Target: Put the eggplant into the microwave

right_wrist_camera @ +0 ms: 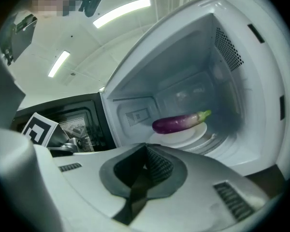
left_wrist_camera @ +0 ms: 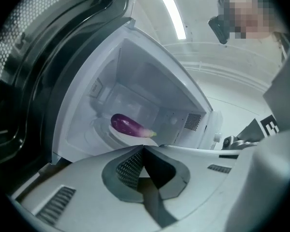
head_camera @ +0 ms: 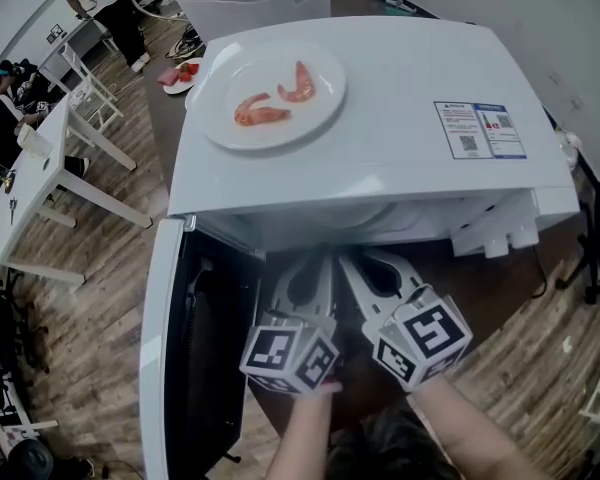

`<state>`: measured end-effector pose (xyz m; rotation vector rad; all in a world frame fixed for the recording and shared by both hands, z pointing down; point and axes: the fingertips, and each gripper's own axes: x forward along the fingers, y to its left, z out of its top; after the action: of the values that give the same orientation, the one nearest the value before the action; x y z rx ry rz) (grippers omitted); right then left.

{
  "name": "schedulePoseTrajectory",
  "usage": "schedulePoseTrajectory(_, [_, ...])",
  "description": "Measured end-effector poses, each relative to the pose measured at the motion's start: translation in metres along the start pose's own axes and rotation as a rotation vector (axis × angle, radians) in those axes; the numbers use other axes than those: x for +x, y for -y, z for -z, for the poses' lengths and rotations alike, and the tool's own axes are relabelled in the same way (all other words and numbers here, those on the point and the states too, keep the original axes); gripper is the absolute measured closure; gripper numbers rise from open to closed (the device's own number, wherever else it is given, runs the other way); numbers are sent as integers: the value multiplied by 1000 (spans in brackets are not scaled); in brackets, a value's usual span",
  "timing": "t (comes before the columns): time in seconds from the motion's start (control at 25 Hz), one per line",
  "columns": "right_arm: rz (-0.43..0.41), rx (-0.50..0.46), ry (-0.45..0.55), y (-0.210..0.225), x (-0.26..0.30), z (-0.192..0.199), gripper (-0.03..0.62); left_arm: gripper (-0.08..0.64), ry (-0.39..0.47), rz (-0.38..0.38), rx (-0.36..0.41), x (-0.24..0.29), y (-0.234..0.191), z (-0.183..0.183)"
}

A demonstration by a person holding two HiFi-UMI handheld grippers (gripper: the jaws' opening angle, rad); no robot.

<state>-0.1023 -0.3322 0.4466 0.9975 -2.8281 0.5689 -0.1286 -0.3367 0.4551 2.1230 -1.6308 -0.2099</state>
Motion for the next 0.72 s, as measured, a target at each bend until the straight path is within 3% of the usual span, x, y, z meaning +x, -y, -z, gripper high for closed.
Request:
schedulePoseTrajectory(0.32, [1, -3, 0, -20, -25, 5, 591, 557, 14, 12, 49, -34, 19, 6])
schedulePoseTrajectory(0.56, [34, -103, 19, -36, -48, 1, 591, 557, 15, 35, 78, -56, 37, 8])
schedulePoseTrajectory(0.72, [32, -88, 0, -45, -63, 2, 591, 557, 10, 49, 71, -74, 48, 10])
